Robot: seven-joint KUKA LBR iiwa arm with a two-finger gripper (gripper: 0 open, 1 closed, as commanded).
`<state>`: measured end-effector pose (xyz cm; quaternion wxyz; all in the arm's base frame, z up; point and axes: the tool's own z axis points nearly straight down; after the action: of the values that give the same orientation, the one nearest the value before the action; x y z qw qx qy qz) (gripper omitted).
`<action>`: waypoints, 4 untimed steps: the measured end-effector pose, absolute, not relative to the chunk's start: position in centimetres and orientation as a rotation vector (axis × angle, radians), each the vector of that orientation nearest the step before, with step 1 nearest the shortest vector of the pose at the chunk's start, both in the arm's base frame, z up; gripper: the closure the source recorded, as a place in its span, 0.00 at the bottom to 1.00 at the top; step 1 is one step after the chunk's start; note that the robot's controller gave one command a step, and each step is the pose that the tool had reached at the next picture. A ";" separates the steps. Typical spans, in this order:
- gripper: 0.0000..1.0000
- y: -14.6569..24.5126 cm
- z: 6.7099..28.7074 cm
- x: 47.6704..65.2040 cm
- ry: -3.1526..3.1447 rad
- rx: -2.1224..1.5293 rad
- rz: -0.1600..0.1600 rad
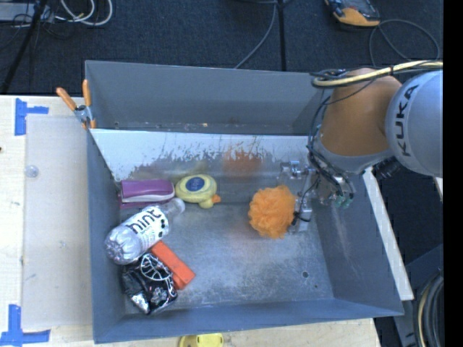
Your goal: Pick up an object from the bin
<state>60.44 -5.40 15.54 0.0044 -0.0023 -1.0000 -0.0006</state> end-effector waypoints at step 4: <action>1.00 -2.8 7.5 59.5 -3.085 -0.600 -0.001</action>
Offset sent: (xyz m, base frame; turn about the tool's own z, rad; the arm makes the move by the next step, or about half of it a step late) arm 0.0010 0.0105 -0.0854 0.1639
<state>59.46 -2.81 7.48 -0.0005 -0.1908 -0.9816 -0.0003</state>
